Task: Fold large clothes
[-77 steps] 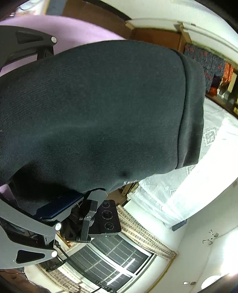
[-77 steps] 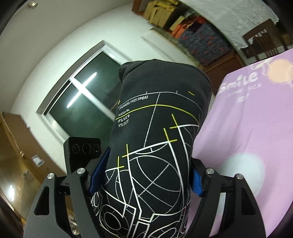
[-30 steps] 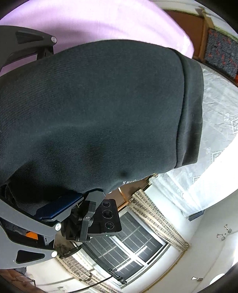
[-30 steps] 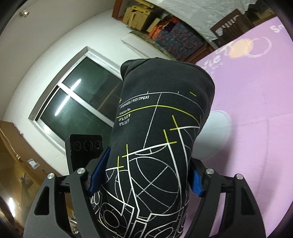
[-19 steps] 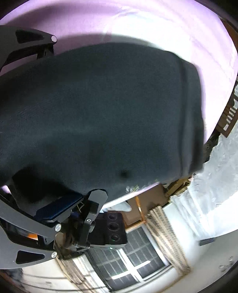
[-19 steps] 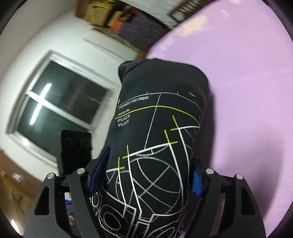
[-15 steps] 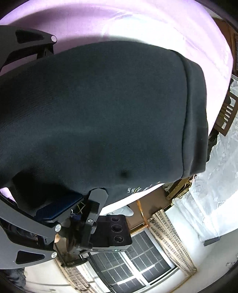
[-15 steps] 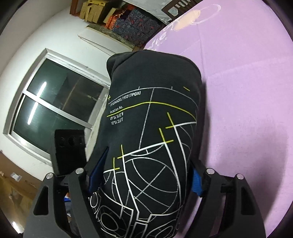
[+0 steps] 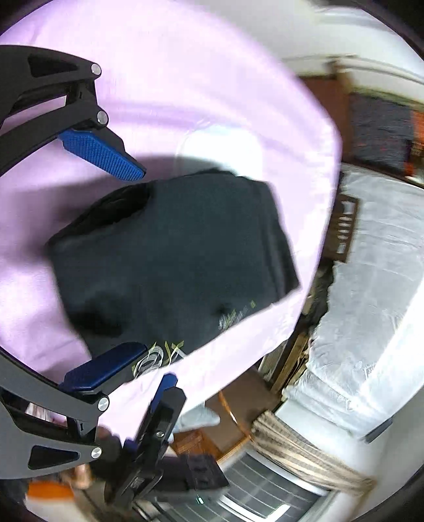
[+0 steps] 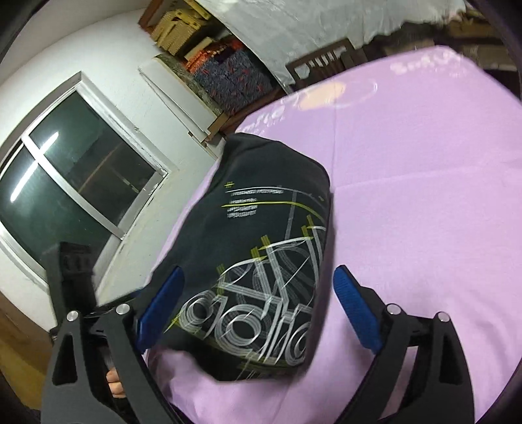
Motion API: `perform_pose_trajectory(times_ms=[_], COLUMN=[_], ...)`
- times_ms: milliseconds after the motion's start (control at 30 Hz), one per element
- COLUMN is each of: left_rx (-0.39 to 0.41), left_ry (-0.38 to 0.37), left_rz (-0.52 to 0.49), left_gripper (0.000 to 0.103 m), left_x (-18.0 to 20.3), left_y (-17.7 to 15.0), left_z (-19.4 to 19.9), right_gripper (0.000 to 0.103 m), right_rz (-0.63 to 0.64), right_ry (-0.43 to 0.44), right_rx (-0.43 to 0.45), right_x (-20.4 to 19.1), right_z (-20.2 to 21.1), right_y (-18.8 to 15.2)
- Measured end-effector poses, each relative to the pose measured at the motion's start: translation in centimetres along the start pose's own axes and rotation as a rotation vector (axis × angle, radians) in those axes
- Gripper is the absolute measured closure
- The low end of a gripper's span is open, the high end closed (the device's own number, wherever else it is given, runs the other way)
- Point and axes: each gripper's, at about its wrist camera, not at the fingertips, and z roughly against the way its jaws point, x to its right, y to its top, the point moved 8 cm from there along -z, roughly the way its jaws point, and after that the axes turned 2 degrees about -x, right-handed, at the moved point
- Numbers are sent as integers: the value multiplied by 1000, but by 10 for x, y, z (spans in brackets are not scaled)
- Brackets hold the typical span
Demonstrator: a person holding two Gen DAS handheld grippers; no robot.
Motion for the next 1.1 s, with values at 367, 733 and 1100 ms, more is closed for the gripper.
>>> perform_pose_trajectory(times_ms=[367,733,1100], left_rx=[219,337,271], left_ry=[227,335,365], left_rz=[-141,-195,-126], left_gripper=[4,4,4], left_x=[53,68,41], left_y=[-31,-37,-32], left_z=[91,131,107], right_gripper=[8,6,5], right_rz=[251,298,247], right_ry=[-133,-164,-190], right_rx=[152,257,229], right_x=[-79,-108,-86], right_z=[85,130,106], right_y=[-54,-82,-69])
